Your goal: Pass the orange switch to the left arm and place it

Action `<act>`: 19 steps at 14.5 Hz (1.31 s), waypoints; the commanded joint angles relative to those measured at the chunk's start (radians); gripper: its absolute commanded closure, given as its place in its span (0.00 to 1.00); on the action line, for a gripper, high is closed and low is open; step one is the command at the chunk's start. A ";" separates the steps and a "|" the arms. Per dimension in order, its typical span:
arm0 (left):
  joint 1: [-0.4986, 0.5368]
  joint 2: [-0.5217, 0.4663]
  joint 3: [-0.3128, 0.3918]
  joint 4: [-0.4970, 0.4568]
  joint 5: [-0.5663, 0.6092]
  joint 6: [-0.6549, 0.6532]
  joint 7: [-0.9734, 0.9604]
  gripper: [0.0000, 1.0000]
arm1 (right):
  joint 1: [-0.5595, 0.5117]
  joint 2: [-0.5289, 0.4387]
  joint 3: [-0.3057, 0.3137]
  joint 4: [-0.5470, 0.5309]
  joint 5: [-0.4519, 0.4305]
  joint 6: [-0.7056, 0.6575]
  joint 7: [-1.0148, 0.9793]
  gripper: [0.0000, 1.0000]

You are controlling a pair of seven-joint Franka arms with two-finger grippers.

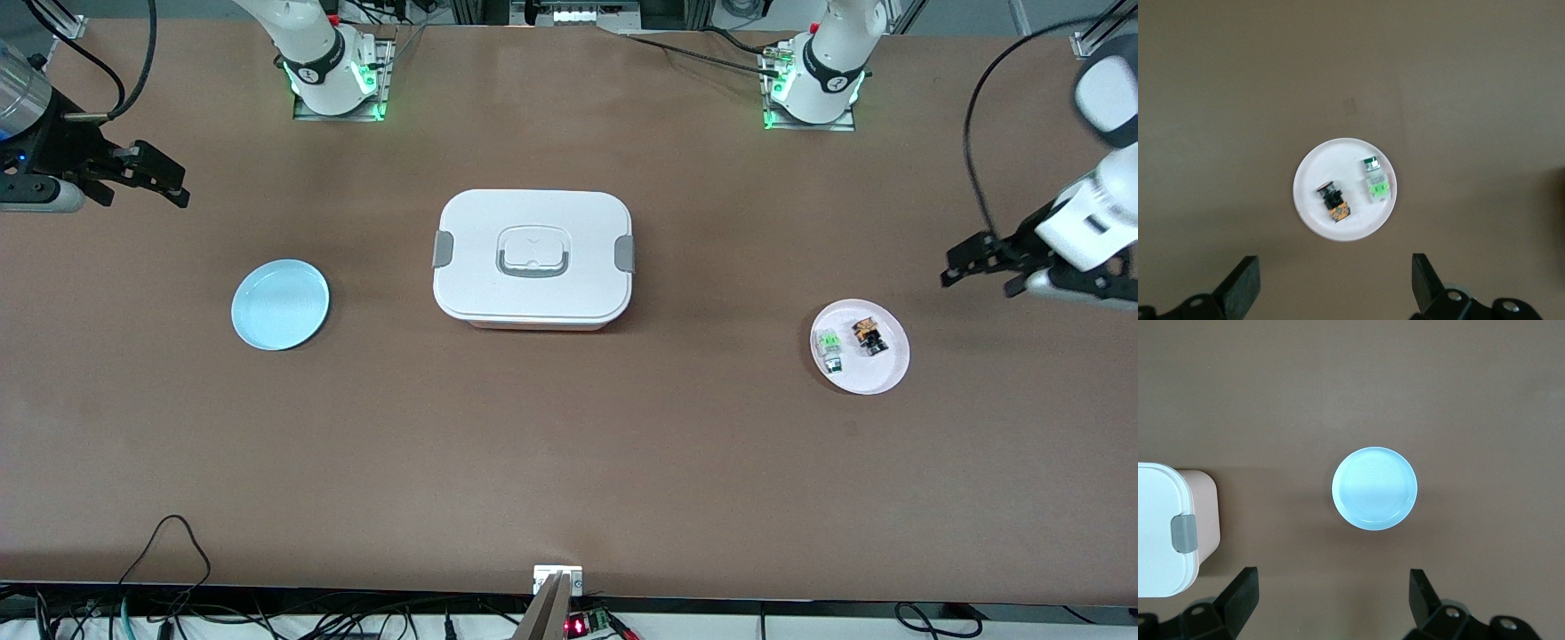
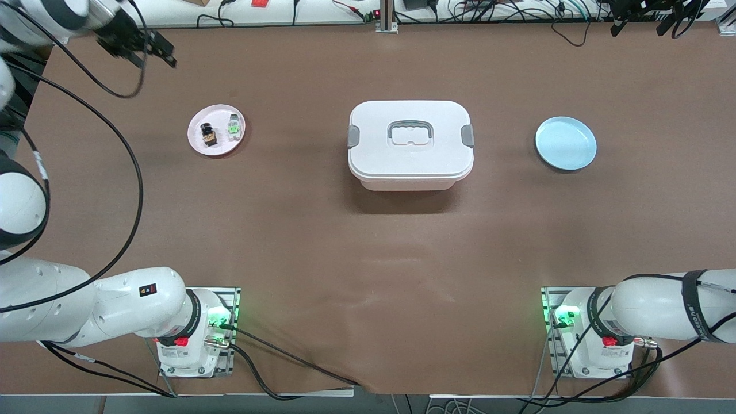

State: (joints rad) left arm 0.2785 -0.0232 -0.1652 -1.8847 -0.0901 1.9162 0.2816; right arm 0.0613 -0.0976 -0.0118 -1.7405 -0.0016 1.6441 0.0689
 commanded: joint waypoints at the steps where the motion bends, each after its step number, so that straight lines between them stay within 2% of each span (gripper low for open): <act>1: -0.073 0.029 -0.008 0.201 0.143 -0.199 -0.016 0.00 | -0.017 0.024 0.010 0.048 -0.005 -0.018 0.003 0.00; 3: -0.082 0.031 -0.013 0.243 0.156 -0.243 -0.042 0.00 | -0.078 0.036 0.029 0.056 0.002 -0.021 -0.009 0.00; 4: -0.091 0.029 -0.028 0.251 0.183 -0.246 -0.045 0.00 | -0.095 0.036 0.059 0.056 0.005 -0.021 -0.011 0.00; 7: -0.093 0.025 -0.043 0.346 0.204 -0.357 -0.071 0.00 | -0.090 0.036 0.067 0.056 0.005 -0.024 0.000 0.00; 11: -0.094 0.026 -0.048 0.377 0.122 -0.365 -0.131 0.00 | -0.090 0.021 0.070 0.055 0.002 -0.027 -0.046 0.00; 14: -0.102 0.028 -0.048 0.375 0.127 -0.364 -0.148 0.00 | -0.087 -0.008 0.076 0.065 -0.003 -0.075 -0.058 0.00; 15: -0.102 0.029 -0.048 0.372 0.128 -0.365 -0.148 0.00 | -0.089 -0.017 0.096 0.067 -0.006 -0.090 -0.046 0.00; 19: -0.102 0.037 -0.053 0.381 0.119 -0.367 -0.154 0.00 | -0.089 -0.013 0.099 0.084 -0.008 -0.087 -0.051 0.00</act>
State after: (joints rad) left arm 0.1781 -0.0056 -0.2140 -1.5438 0.0443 1.5764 0.1416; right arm -0.0113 -0.1170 0.0740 -1.6770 -0.0016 1.5776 0.0277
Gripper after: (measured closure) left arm 0.000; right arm 0.000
